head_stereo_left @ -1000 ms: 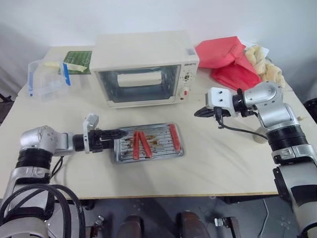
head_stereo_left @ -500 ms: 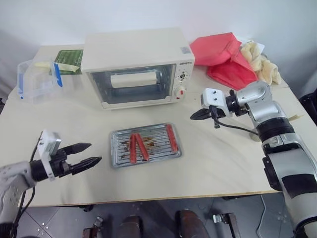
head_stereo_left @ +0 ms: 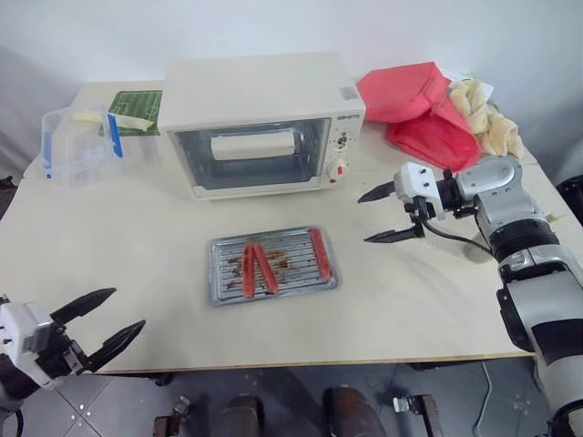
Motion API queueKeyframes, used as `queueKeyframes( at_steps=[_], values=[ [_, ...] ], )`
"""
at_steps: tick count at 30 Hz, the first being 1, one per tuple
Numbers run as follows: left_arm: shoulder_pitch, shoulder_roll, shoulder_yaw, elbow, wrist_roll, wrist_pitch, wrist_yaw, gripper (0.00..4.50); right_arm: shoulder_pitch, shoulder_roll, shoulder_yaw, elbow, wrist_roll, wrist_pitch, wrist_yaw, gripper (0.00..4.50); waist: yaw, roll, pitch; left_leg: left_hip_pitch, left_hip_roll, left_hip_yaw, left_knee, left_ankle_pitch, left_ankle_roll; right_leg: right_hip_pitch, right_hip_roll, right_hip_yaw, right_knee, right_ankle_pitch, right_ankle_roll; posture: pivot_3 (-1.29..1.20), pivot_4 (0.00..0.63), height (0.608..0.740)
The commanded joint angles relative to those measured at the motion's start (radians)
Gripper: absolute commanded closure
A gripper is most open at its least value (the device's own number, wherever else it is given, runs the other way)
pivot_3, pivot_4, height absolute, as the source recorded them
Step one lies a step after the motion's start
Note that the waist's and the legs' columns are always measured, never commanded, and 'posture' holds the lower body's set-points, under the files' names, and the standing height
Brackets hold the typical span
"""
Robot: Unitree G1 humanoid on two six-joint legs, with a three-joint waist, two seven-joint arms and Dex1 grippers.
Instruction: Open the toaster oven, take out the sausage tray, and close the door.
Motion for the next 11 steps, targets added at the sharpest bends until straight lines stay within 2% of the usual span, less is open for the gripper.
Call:
queueKeyframes(
  at_steps=[1, 4, 11],
  values=[
    [-0.004, 0.036, 0.059, 0.049, -0.049, 0.009, -0.017, 0.0, 0.02, -0.028, -0.002, 0.011, 0.067, 0.017, 0.07, 0.05, 0.0, 0.0, 0.0, 0.0, 0.0, 0.0, 0.0, 0.0, 0.0, 0.0, 0.0, 0.0, 0.0, 0.0, 0.0, 0.0, 0.15, 0.74],
    [-0.042, 0.063, 0.075, 0.12, -0.079, 0.026, -0.034, 0.0, 0.091, -0.023, -0.059, -0.024, 0.197, 0.103, 0.07, 0.05, 0.0, 0.0, 0.0, 0.0, 0.0, 0.0, 0.0, 0.0, 0.0, 0.0, 0.0, 0.0, 0.0, 0.0, 0.0, 0.0, 0.15, 0.74],
    [-0.112, 0.103, 0.035, 0.207, -0.085, 0.031, -0.099, 0.0, 0.153, -0.029, -0.08, -0.057, 0.229, 0.12, 0.07, 0.05, 0.0, 0.0, 0.0, 0.0, 0.0, -0.001, 0.001, 0.0, 0.0, 0.001, 0.0, -0.002, 0.001, 0.0, 0.0, 0.0, 0.15, 0.74]
  ],
)
